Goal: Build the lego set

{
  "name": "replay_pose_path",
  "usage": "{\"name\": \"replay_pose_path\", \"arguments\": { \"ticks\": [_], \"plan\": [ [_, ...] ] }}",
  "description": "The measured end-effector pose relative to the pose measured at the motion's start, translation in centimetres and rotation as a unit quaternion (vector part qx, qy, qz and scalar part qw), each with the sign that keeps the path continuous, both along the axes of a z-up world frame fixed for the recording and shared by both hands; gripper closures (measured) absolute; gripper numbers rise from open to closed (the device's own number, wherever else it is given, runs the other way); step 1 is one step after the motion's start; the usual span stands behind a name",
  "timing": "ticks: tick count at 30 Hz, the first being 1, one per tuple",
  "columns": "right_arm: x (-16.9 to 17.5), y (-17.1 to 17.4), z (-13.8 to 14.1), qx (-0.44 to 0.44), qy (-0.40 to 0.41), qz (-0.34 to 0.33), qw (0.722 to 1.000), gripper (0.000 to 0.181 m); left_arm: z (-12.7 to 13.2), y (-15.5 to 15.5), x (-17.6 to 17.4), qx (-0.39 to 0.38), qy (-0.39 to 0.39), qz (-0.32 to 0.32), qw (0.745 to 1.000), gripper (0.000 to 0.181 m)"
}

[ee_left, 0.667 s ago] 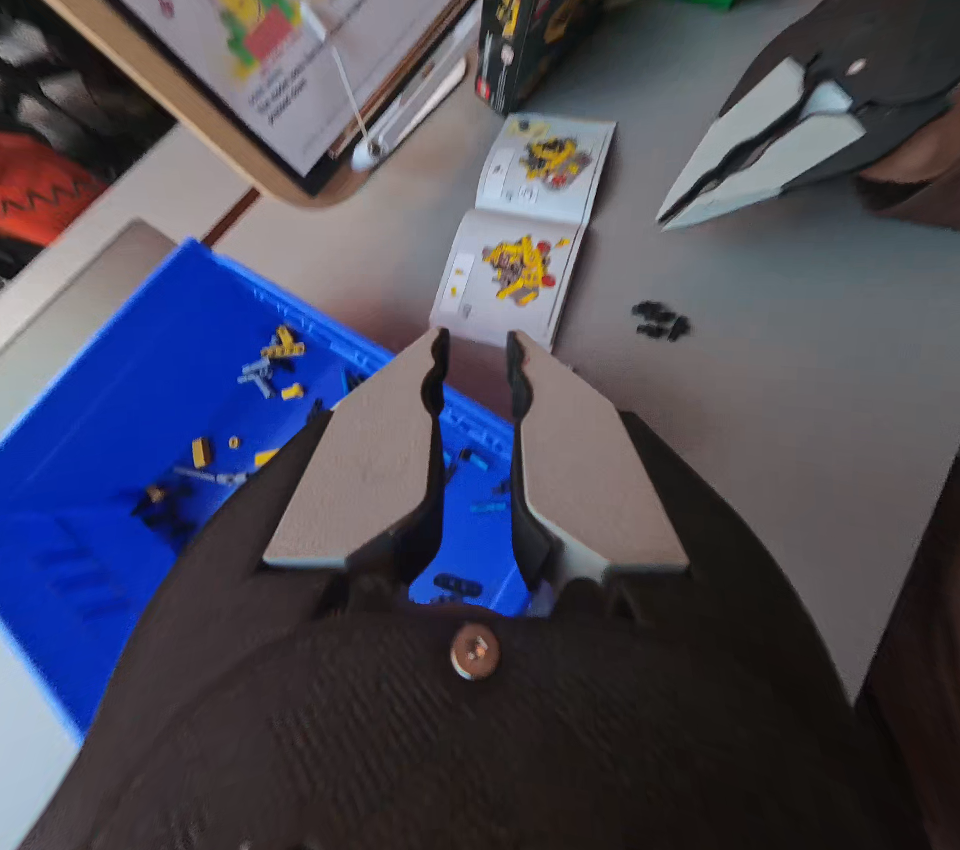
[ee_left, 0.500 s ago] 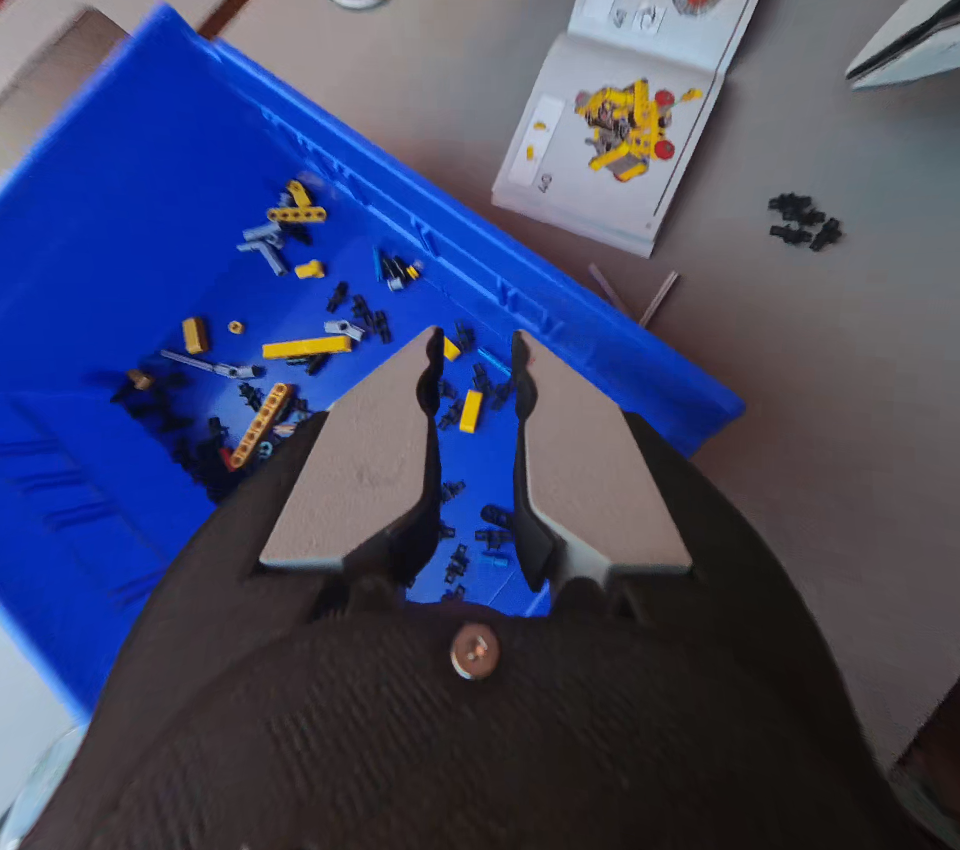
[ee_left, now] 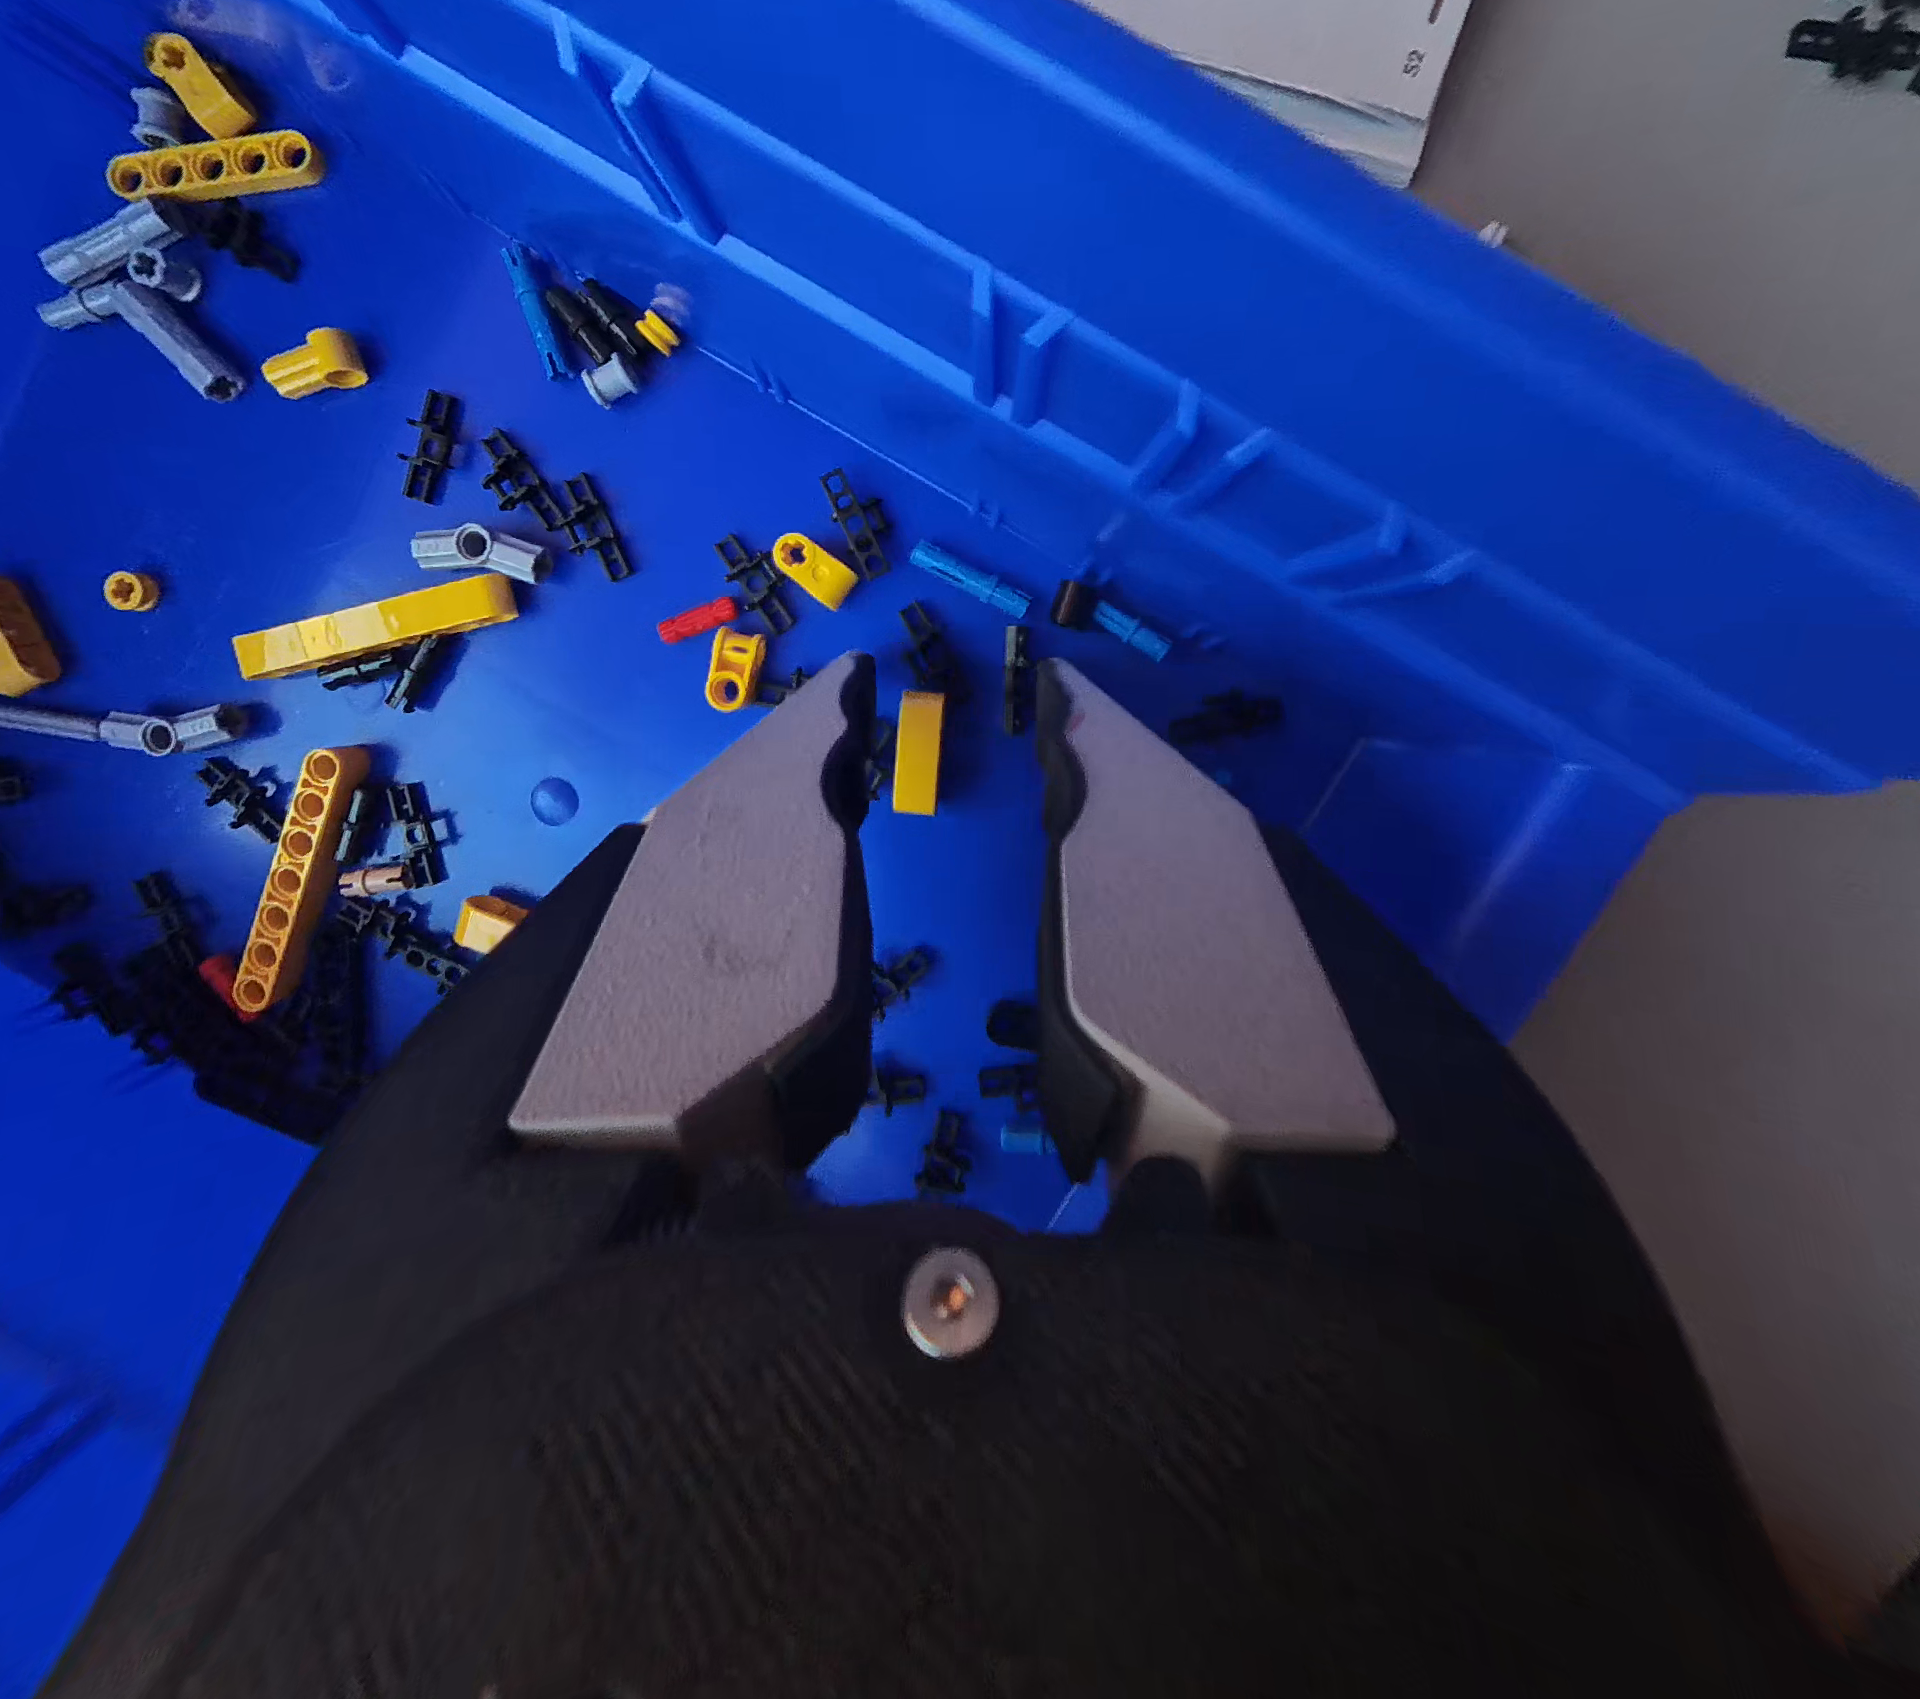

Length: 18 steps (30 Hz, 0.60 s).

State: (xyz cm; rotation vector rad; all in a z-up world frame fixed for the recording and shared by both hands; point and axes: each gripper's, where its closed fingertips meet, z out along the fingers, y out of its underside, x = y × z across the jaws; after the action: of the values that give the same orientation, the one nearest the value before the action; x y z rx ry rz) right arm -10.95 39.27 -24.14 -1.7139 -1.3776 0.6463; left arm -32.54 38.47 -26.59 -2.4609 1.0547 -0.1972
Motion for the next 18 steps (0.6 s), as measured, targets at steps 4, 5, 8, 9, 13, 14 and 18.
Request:
{"name": "replay_pose_path", "arguments": {
  "ticks": [4, 5, 8, 9, 13, 14, 18],
  "plan": [
    [-0.1, -0.2, 0.0, 0.002, 0.000, 0.004, 1.000, 0.181, 0.0, 0.3, 0.2, 0.006, 0.002, 0.002, 1.000, 0.154],
    [-0.1, -0.3, 0.0, 0.002, -0.001, 0.005, 1.000, 0.181, 0.0, 0.2, 0.2, 0.007, 0.003, 0.001, 1.000, 0.154],
    [-0.1, -0.4, 0.0, 0.005, -0.002, 0.008, 1.000, 0.181, 0.0, 0.1, 0.2, 0.006, 0.003, -0.002, 1.000, 0.166],
    [-0.1, -0.5, 0.1, 0.006, -0.002, 0.009, 1.000, 0.181, 0.0, 0.2, 0.2, 0.008, 0.005, -0.001, 1.000, 0.165],
    [-0.1, -0.6, 0.3, 0.011, 0.000, 0.010, 1.000, 0.181, 0.0, 0.4, 0.1, 0.019, 0.018, 0.005, 1.000, 0.166],
    [-0.1, -0.6, 0.4, 0.012, 0.001, 0.011, 1.000, 0.181, 0.0, 0.4, 0.1, 0.026, 0.024, 0.005, 0.999, 0.167],
    [-0.1, -0.6, 0.6, 0.014, 0.003, 0.011, 1.000, 0.181, 2.1, 0.6, 1.5, 0.070, -0.012, 0.004, 0.997, 0.181]
  ]
}}
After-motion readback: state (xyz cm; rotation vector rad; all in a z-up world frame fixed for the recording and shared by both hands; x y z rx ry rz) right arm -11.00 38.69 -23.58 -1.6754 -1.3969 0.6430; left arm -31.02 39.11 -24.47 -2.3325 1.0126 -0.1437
